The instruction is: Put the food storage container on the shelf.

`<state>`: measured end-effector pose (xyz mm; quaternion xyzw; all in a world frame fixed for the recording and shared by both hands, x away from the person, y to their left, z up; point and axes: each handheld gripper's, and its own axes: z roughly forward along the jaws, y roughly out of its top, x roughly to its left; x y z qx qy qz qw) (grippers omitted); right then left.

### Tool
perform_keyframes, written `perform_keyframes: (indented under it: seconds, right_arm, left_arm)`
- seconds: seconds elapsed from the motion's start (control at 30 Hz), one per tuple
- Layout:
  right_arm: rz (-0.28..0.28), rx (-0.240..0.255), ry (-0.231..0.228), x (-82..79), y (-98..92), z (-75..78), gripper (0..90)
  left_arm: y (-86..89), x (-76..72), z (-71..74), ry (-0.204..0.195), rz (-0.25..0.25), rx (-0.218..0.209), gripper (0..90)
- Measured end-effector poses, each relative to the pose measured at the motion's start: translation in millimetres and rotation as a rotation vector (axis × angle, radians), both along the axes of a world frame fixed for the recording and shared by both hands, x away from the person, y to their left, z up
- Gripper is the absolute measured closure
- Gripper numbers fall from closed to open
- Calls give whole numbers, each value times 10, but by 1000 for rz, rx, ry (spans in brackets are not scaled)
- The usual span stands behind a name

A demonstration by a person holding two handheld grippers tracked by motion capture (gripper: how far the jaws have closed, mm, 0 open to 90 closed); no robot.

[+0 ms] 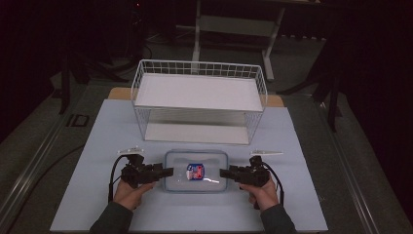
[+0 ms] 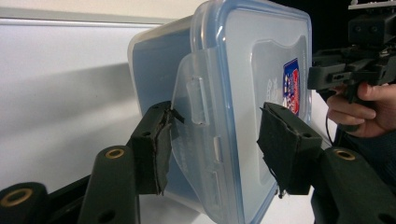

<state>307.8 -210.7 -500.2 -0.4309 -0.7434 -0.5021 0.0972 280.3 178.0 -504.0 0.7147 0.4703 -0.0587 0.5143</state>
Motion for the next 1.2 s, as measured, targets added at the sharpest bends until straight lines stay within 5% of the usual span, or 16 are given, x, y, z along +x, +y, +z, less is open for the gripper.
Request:
perform_keyframes:
  seconds: [0.2,0.73,1.2]
  right_arm:
    - [13,-19,-13,-47,1,26,507]
    - [-9,-60,-25,-103,38,71,485]
    - [-12,0,-20,-94,1,17,521]
  left_arm:
    - [26,-48,-4,2,-9,-14,488]
    - [-53,-131,75,-38,33,31,481]
    - [-11,-111,38,2,55,-3,484]
